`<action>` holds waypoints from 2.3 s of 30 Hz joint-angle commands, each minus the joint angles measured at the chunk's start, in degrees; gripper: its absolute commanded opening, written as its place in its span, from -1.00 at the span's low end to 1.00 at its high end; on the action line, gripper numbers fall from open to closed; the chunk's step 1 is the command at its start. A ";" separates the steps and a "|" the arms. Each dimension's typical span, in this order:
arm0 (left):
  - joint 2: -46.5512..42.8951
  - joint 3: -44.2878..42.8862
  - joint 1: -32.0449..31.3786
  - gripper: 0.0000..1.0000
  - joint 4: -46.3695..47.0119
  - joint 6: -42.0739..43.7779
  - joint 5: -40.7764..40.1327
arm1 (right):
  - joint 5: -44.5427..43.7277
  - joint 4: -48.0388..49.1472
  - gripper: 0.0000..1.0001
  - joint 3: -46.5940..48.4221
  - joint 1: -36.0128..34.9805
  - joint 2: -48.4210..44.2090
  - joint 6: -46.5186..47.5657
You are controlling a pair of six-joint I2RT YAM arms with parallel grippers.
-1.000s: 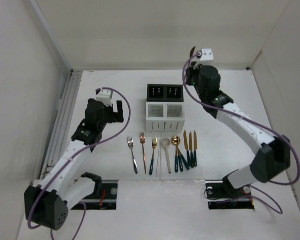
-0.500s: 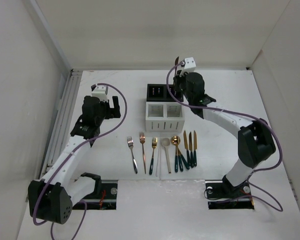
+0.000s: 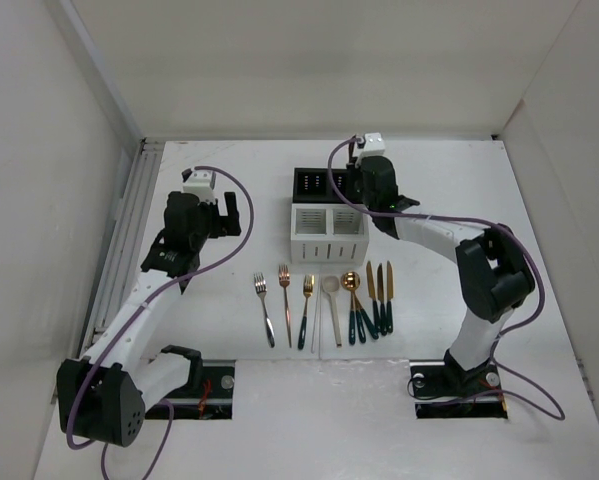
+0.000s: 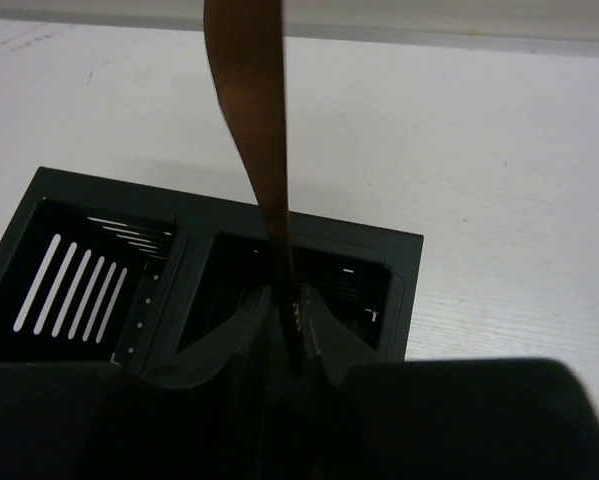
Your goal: Sort the eating utensils into containers
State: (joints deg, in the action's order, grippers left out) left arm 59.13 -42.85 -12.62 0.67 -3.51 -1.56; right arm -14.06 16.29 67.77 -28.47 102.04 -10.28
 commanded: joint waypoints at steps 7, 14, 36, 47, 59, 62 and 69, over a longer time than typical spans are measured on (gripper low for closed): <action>-0.42 -2.06 0.32 0.83 2.41 -0.10 0.51 | 1.32 -2.40 -0.02 3.86 0.26 -2.63 -1.49; -0.42 -2.06 0.32 0.80 1.27 0.52 1.74 | -2.89 -3.73 0.12 3.86 0.26 -10.44 -2.02; 8.88 -7.09 -17.50 0.48 -20.15 -16.33 -1.86 | -35.59 -39.98 1.00 2.37 -15.73 -34.01 -21.14; 11.09 -0.23 -23.22 0.04 -30.36 -30.68 -1.09 | -34.28 -58.39 1.00 -1.49 -20.49 -37.52 -38.32; 11.35 9.01 -27.37 -0.02 -32.66 -40.70 9.65 | -35.59 -57.78 1.00 -7.39 -20.49 -46.05 -36.30; 11.35 9.63 -27.37 0.04 -31.17 -41.49 7.81 | -35.59 -56.37 1.00 -7.91 -20.49 -47.46 -34.89; 13.54 9.63 -27.37 -0.05 -24.75 -38.50 2.62 | -37.00 -56.37 1.00 -7.91 -20.49 -49.74 -34.36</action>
State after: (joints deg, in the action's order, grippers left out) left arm 71.37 -34.26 -39.79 -26.92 -42.87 4.38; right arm -48.69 -41.17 59.81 -48.82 53.65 -45.41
